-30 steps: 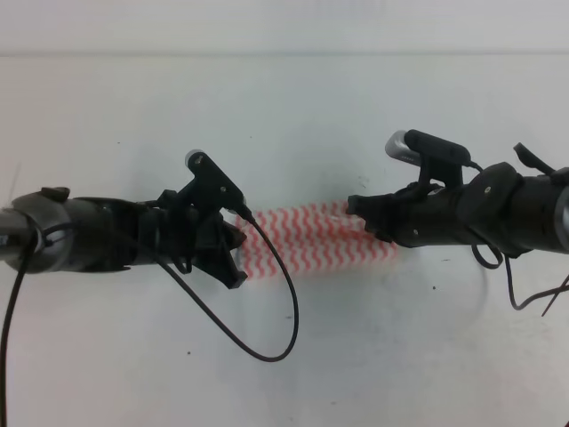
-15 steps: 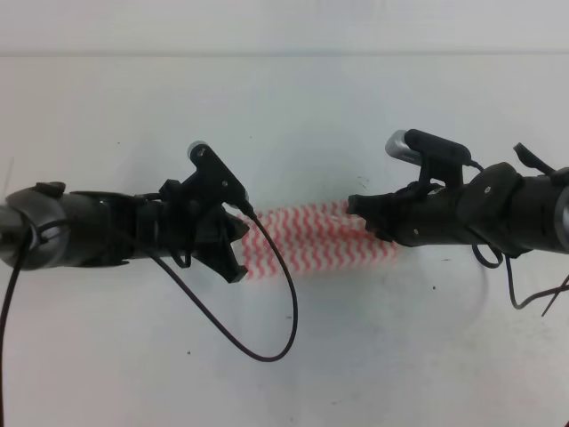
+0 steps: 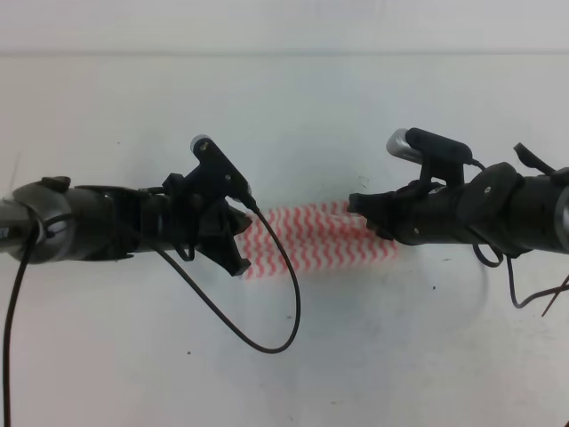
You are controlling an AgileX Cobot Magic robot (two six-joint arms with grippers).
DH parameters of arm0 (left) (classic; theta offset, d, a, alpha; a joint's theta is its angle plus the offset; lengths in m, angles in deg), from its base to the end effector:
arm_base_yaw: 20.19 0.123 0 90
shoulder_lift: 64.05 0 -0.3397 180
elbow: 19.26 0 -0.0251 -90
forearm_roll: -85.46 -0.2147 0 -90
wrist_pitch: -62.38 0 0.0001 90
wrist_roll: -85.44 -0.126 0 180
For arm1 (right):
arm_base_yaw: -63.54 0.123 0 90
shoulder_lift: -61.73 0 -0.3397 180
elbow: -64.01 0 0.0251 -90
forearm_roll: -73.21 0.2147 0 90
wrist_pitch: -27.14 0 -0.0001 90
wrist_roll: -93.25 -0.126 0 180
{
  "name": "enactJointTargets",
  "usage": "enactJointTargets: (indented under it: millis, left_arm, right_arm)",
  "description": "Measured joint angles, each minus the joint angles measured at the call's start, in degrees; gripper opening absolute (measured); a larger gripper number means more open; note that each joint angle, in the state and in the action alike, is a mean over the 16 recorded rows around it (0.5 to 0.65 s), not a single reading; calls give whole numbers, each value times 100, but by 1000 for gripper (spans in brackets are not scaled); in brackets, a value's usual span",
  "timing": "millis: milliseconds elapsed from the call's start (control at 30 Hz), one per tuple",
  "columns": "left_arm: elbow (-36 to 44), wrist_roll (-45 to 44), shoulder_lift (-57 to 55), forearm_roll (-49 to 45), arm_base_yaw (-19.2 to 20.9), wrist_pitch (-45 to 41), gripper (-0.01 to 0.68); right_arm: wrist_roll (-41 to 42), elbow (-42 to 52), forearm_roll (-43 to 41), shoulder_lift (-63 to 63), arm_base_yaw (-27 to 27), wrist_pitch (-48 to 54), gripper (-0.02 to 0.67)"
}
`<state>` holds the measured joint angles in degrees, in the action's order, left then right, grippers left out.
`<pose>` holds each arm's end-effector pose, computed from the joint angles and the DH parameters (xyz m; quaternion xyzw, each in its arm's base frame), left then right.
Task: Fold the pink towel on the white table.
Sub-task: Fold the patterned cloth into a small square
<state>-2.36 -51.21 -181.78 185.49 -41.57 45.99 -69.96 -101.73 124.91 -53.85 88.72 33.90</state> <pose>0.3772 -0.1854 0.2102 0.4854 0.7641 -0.0747 0.4182 0.3731 0.1883 0.2239 0.0585 0.9180 0.2316 0.3167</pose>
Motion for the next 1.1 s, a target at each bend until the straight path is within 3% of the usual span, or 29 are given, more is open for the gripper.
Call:
enactJointTargets:
  millis: [1100]
  left_arm:
    - [-144,-1,-63,-2,1,239,-5]
  right_arm:
    - [-4,-88,-18,-24,3,14,-17]
